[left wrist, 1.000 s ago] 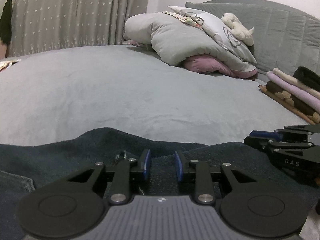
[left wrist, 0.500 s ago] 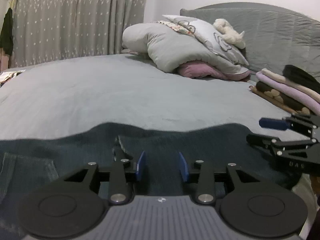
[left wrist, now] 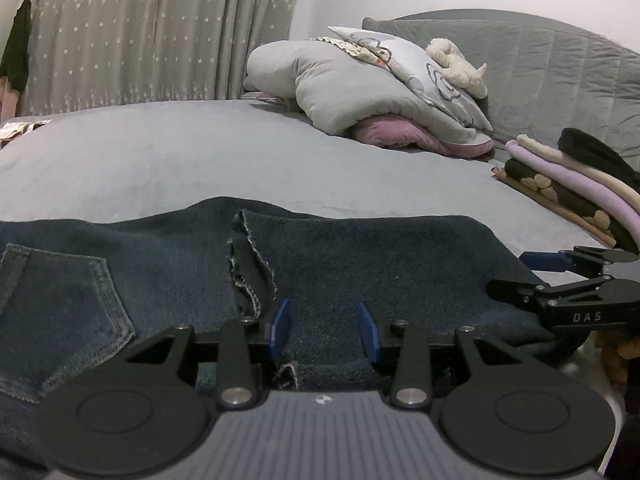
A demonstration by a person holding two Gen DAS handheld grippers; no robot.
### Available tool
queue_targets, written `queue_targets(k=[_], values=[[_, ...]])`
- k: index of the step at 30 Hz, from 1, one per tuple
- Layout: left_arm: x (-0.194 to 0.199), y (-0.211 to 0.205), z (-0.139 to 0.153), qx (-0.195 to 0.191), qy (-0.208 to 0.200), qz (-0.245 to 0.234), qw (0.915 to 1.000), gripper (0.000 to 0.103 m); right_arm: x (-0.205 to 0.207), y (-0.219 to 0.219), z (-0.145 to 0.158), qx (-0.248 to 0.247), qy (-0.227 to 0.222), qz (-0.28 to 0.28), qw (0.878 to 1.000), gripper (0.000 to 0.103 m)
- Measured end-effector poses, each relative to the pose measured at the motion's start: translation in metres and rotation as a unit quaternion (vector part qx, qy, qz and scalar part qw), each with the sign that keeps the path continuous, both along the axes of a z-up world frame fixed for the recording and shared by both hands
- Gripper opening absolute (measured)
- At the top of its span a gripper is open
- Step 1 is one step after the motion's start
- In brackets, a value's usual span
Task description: Fold clothes
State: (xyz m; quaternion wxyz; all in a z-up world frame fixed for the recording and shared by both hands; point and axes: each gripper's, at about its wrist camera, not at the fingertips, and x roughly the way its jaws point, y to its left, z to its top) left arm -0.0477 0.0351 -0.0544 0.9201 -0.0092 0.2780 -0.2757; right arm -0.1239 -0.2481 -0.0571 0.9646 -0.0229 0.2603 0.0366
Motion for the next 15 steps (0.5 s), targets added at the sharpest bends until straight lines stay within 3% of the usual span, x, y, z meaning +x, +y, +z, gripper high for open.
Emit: queue_targets(k=[2, 4, 6, 11, 15], values=[[-0.002, -0.001, 0.008, 0.01, 0.01, 0.0, 0.9999, 0.054, 0.0, -0.001, 0.004, -0.003, 0.002, -0.008, 1.0, 0.094], [-0.004, 0.002, 0.018, 0.017, 0.014, 0.02, 0.9995, 0.085, 0.002, -0.002, 0.009, -0.008, 0.005, -0.018, 1.0, 0.103], [-0.008, 0.006, 0.026, 0.015, 0.009, 0.04, 0.999, 0.103, 0.001, 0.0, 0.017, -0.021, 0.008, -0.014, 1.0, 0.103], [-0.009, 0.034, 0.045, 0.016, 0.021, 0.117, 0.9927, 0.103, 0.001, 0.01, 0.03, -0.029, 0.006, 0.007, 1.0, 0.103], [-0.001, 0.062, 0.048, -0.008, 0.047, 0.193, 0.9801, 0.103, 0.008, 0.02, 0.039, -0.026, 0.006, 0.014, 1.0, 0.103]])
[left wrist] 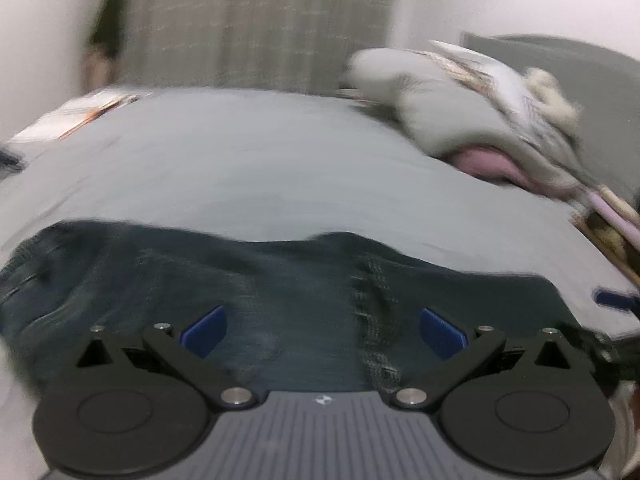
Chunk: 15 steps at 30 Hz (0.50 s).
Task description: Fold clothes
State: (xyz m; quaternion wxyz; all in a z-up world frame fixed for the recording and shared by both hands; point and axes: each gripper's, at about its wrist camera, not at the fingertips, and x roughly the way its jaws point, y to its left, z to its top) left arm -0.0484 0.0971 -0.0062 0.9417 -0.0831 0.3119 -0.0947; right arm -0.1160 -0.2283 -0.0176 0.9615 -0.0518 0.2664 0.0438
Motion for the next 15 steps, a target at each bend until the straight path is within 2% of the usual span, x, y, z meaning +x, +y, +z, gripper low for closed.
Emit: queue_targets(k=[3, 9, 12, 15], values=[[0.006, 0.03, 0.001, -0.032, 0.03, 0.068, 0.9967, 0.103, 0.003, 0.004, 0.004, -0.005, -0.003, 0.003, 1.0, 0.103], [0.01, 0.079, -0.004, -0.083, 0.066, 0.143, 0.9841, 0.103, 0.012, 0.015, 0.014, -0.006, -0.012, 0.008, 1.0, 0.103], [0.006, 0.096, -0.004, -0.103, 0.069, 0.165, 0.9784, 0.103, 0.017, 0.019, 0.018, -0.002, -0.015, 0.008, 1.0, 0.103], [0.001, 0.107, -0.005, -0.134, 0.075, 0.168, 0.9737, 0.103, 0.02, 0.023, 0.019, 0.002, -0.015, 0.01, 1.0, 0.103]])
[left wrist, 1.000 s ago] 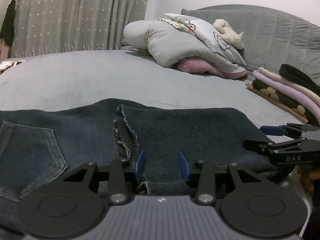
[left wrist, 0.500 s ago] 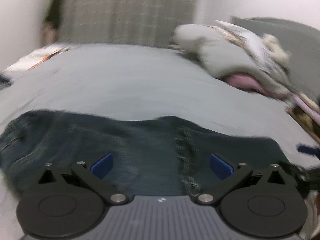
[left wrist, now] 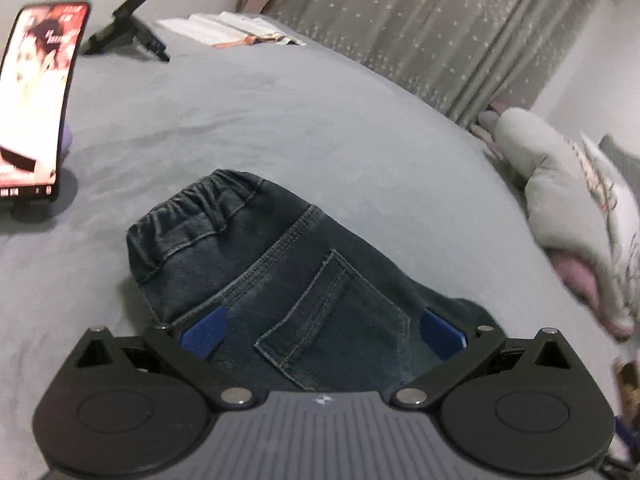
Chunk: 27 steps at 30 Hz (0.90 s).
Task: Fold clothes
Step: 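Grasp the elastic waistband of the folded jeans with the left gripper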
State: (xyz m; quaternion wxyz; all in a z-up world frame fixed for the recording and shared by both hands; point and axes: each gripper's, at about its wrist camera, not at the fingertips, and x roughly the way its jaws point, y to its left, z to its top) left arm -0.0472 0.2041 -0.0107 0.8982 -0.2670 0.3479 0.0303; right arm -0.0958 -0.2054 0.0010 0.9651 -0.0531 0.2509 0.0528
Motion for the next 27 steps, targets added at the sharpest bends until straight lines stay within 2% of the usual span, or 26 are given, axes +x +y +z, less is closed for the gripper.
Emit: queue_targets(k=[2, 7, 9, 14, 17, 21, 23, 25, 27], values=[[-0.003, 0.001, 0.002, 0.002, 0.0, 0.001, 1.0, 0.103, 0.003, 0.004, -0.001, 0.002, 0.002, 0.003, 1.0, 0.103], [-0.004, 0.0, 0.018, 0.051, -0.001, 0.018, 0.9985, 0.103, 0.006, 0.009, -0.002, 0.0, 0.004, 0.007, 1.0, 0.103], [-0.003, 0.006, 0.02, 0.052, 0.008, 0.024, 0.9983, 0.103, 0.007, 0.009, -0.002, 0.001, 0.006, 0.007, 1.0, 0.103], [0.008, 0.037, 0.004, 0.002, 0.068, 0.05, 0.9964, 0.103, 0.01, 0.009, -0.007, 0.007, 0.015, 0.005, 1.0, 0.103], [0.014, 0.049, -0.006, -0.02, 0.086, 0.068, 0.9937, 0.103, 0.011, 0.01, -0.008, 0.009, 0.017, 0.004, 1.0, 0.103], [0.02, 0.056, -0.019, -0.045, 0.099, 0.079, 0.9909, 0.102, 0.01, 0.011, -0.009, 0.01, 0.018, 0.005, 1.0, 0.103], [0.024, 0.059, -0.029, -0.073, 0.101, 0.088, 0.9884, 0.099, 0.009, 0.012, -0.01, 0.01, 0.02, 0.006, 1.0, 0.103], [0.027, 0.061, -0.037, -0.1, 0.094, 0.092, 0.9863, 0.092, 0.009, 0.012, -0.01, 0.01, 0.021, 0.006, 1.0, 0.103], [0.031, 0.059, -0.042, -0.11, 0.09, 0.102, 0.9846, 0.09, 0.008, 0.011, -0.01, 0.011, 0.022, 0.007, 1.0, 0.103]])
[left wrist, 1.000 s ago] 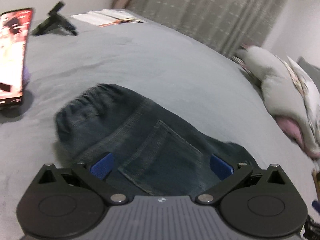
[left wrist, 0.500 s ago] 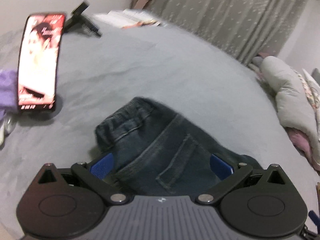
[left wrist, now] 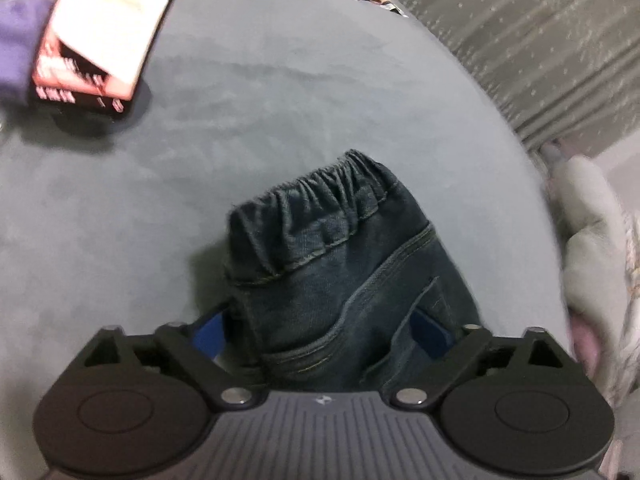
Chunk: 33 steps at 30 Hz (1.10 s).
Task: Fold clothes
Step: 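Grasp the elastic waistband of the folded jeans with the left gripper, then lift the folded jeans by the waistband with the left gripper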
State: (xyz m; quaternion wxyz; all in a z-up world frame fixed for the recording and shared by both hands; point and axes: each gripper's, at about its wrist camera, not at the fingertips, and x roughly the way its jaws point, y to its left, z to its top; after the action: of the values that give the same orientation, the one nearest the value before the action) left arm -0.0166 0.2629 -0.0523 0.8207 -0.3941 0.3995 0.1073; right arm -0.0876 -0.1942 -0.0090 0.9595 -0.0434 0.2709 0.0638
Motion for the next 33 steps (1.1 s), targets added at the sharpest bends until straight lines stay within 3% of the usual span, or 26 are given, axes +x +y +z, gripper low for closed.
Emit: queue_targets(k=[3, 7, 13, 15, 19, 28, 33], values=[[0.002, -0.008, -0.003, 0.019, -0.004, 0.017, 0.9997, 0.087, -0.001, -0.001, 0.0, 0.003, 0.002, 0.001, 1.0, 0.103], [-0.003, -0.019, -0.002, 0.057, -0.004, 0.043, 0.9974, 0.059, -0.001, 0.0, 0.001, 0.003, -0.001, -0.001, 1.0, 0.103], [-0.015, -0.041, 0.012, 0.106, -0.058, 0.036, 0.9921, 0.031, -0.002, 0.0, 0.001, 0.003, -0.002, 0.001, 1.0, 0.103], [-0.019, -0.05, 0.019, 0.124, -0.087, 0.027, 0.9881, 0.026, -0.002, 0.001, 0.001, 0.004, -0.002, 0.002, 1.0, 0.103], [-0.021, -0.059, 0.03, 0.14, -0.132, 0.013, 0.9812, 0.023, -0.002, 0.001, 0.002, 0.012, -0.002, 0.002, 1.0, 0.103], [-0.023, -0.088, 0.05, 0.177, -0.204, -0.027, 0.9625, 0.022, 0.004, -0.003, 0.009, 0.082, 0.018, 0.014, 0.996, 0.103], [-0.028, -0.122, 0.066, 0.222, -0.258, -0.081, 0.9367, 0.021, 0.009, -0.011, 0.012, 0.136, 0.033, 0.012, 0.99, 0.103]])
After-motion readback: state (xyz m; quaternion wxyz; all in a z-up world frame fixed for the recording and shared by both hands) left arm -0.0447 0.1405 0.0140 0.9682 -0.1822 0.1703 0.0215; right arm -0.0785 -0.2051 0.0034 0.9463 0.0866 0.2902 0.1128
